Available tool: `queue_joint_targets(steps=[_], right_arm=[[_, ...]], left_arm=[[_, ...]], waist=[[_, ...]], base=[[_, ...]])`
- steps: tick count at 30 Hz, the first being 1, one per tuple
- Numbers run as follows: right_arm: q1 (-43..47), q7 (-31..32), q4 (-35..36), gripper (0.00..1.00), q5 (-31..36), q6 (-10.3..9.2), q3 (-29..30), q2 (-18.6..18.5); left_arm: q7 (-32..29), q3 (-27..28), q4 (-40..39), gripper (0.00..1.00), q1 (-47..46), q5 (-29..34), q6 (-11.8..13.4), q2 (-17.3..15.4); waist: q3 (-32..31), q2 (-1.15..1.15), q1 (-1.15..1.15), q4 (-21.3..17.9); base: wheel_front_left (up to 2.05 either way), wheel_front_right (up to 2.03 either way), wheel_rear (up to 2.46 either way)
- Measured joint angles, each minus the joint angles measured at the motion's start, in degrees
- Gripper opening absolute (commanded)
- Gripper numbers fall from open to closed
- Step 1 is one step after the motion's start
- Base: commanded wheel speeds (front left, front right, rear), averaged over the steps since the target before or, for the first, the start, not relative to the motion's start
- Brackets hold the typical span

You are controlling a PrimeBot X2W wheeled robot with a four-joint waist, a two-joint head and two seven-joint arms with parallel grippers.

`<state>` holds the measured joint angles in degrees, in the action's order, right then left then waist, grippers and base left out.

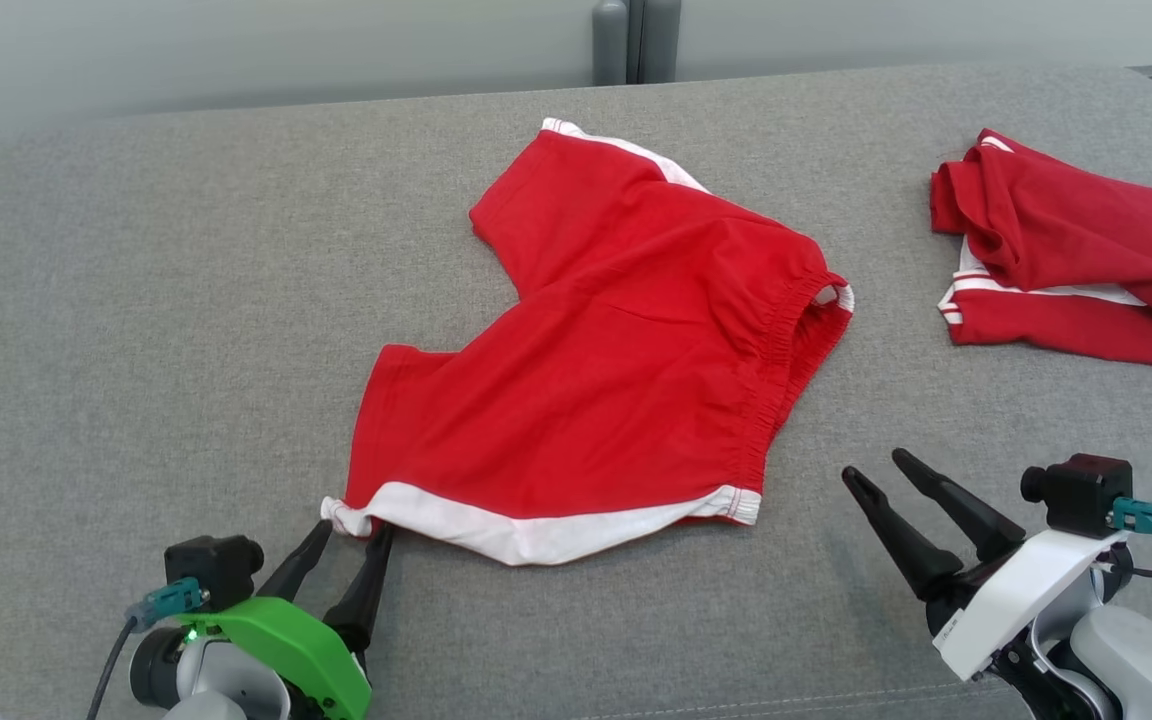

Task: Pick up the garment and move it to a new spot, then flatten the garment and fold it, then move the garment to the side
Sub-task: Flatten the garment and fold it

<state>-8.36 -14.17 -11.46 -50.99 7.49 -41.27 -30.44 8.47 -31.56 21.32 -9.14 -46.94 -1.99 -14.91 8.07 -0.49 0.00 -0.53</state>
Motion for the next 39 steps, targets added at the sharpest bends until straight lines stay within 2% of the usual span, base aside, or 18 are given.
queue_joint_targets(steps=[14,29,39], right_arm=[[0.83,0.0,1.45,1.0,0.07,0.0,1.68,2.04],[2.01,-0.01,3.19,1.0,1.19,0.0,3.49,3.88],[3.14,-0.01,1.57,1.0,1.63,0.0,-0.6,3.93]], left_arm=[[1.24,1.09,0.24,1.0,0.04,1.24,2.0,-0.4],[3.22,3.8,-5.39,1.0,0.01,1.24,4.05,-0.96],[1.98,3.6,-4.89,1.0,1.18,-0.08,4.3,-0.31]], waist=[[-0.5,0.0,0.0,0.37],[-0.65,0.0,0.0,0.91],[-0.38,0.0,0.0,1.17]], base=[[0.0,0.0,0.0],[0.0,0.0,0.0],[0.0,0.0,0.0]])
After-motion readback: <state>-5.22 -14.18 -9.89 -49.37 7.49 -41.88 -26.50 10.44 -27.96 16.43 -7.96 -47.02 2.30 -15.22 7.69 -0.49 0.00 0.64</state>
